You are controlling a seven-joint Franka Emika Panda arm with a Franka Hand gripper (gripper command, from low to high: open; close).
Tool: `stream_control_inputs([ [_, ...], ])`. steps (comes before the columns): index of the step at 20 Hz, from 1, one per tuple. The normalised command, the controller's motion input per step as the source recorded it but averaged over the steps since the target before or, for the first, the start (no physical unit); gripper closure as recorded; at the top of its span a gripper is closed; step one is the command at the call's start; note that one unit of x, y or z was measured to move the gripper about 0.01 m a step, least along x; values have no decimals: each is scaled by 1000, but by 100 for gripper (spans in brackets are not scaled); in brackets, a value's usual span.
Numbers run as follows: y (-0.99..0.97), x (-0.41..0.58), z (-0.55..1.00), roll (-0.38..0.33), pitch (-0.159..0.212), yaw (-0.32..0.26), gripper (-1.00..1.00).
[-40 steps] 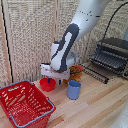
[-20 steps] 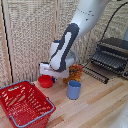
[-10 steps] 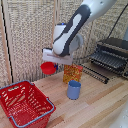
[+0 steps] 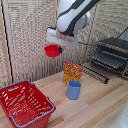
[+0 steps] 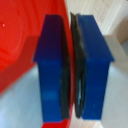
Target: Extend the gripper towards the oven tray handle. Grasp the handle and carefully pull the tray out of the oven. Move the gripper above the red bowl. Grab the red bowl gently. Lift the bowl and place it onto the oven tray.
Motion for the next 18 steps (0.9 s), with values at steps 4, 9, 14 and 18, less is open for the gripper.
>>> stream_control_inputs([
  [4, -886, -49, 225, 108, -84, -24, 100],
  [9, -1000, -265, 23, 80, 0, 0, 100],
  [14, -1000, -468, 0, 56, 67, 0, 100],
  [18, -995, -446, -66, 42, 24, -20, 100],
])
